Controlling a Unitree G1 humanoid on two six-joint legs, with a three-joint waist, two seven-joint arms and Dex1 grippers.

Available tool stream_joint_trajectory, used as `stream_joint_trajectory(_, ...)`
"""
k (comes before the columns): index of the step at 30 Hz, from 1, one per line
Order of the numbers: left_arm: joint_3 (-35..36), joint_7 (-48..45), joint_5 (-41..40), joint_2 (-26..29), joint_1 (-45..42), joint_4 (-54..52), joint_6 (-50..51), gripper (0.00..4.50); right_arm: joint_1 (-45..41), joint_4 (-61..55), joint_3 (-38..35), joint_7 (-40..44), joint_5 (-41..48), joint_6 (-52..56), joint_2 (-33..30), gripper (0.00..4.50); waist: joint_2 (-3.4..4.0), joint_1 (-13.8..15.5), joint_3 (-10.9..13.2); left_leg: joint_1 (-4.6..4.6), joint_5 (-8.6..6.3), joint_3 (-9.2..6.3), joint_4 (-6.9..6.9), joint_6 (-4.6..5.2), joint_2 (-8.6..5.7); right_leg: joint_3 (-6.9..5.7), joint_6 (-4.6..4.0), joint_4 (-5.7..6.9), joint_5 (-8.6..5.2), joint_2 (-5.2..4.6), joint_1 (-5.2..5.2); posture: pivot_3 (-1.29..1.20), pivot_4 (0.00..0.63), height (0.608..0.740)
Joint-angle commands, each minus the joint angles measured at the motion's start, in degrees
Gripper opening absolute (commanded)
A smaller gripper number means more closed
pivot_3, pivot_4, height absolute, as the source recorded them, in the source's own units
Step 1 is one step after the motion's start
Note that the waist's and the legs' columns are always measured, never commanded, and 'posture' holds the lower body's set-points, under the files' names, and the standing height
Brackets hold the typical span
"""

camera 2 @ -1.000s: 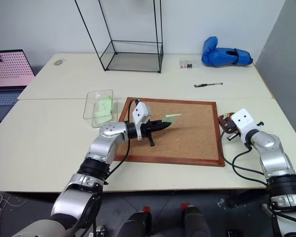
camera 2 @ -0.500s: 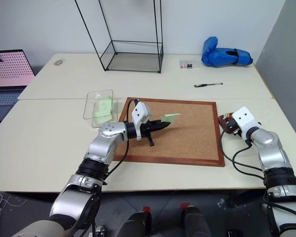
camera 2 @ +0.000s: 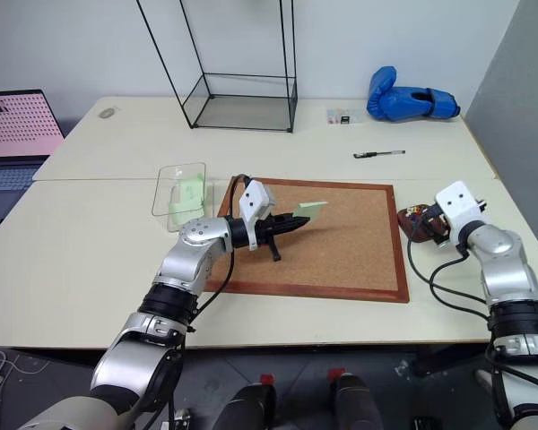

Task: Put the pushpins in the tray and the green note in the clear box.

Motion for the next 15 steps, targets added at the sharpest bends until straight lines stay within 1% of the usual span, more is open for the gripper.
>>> stream_joint_trajectory(1, 2.13, 3.54, -0.33, 1.24, -2.88, -2.55, 1.32, 0.0, 0.34, -10.14, -2.05, 9.01, 6.26, -0.69, -1.73, 4.48, -0.01, -0.11, 0.0, 0.0, 0.0, 0.0, 0.0, 0.0, 0.01, 0.0, 0.0, 0.0, 0.0, 0.0, 0.0, 0.0, 0.15, 0.74)
stream_joint_trajectory(3, 2.66, 5.24, -0.06, 2.46, -3.05, -4.4, 3.16, 0.0, 1.16, -14.8, -1.82, 13.51, 9.85, -1.26, -1.01, 4.48, -0.02, -0.53, 0.01, 0.03, 0.0, -0.01, 0.0, 0.0, 0.04, -0.01, 0.0, 0.01, 0.0, 0.03, 0.01, 0.0, 0.15, 0.74)
stream_joint_trajectory(5, 3.63, 7.77, 0.44, 4.52, -2.58, -7.84, 5.86, 0.0, 1.24, -20.07, -1.84, 16.99, 14.95, -0.45, 1.22, 4.48, -0.02, -0.85, 0.01, 0.05, 0.0, -0.03, -0.01, 0.0, 0.07, -0.01, 0.0, 0.03, 0.0, 0.06, 0.01, 0.0, 0.15, 0.74)
stream_joint_trajectory(8, 5.59, 11.35, 0.12, 7.15, -1.65, -12.53, 10.78, 0.0, 0.5, -24.82, -1.34, 19.42, 19.52, 1.8, 3.92, 4.48, -0.04, -1.11, 0.02, 0.08, 0.0, -0.06, 0.0, 0.0, 0.07, -0.02, 0.01, 0.05, 0.0, 0.05, 0.03, 0.0, 0.15, 0.74)
stream_joint_trajectory(12, 9.61, 15.73, 1.06, 13.88, 1.71, -19.05, 16.84, 0.0, -3.06, -28.85, 2.57, 21.85, 23.66, 5.97, 8.45, 4.48, -0.04, -1.47, 0.06, 0.15, 0.0, -0.05, 0.01, 0.0, 0.09, -0.01, 0.01, 0.06, 0.0, 0.05, 0.07, 0.0, 0.15, 0.74)
stream_joint_trajectory(15, 13.32, 19.93, 1.84, 18.03, 4.35, -20.29, 18.78, 0.0, -5.3, -30.36, 7.68, 24.62, 23.81, 9.46, 9.77, 4.48, -0.02, -1.26, 0.07, 0.18, 0.0, -0.08, -0.02, 0.0, 0.11, -0.03, 0.0, 0.1, 0.0, 0.06, 0.06, 0.0, 0.15, 0.74)
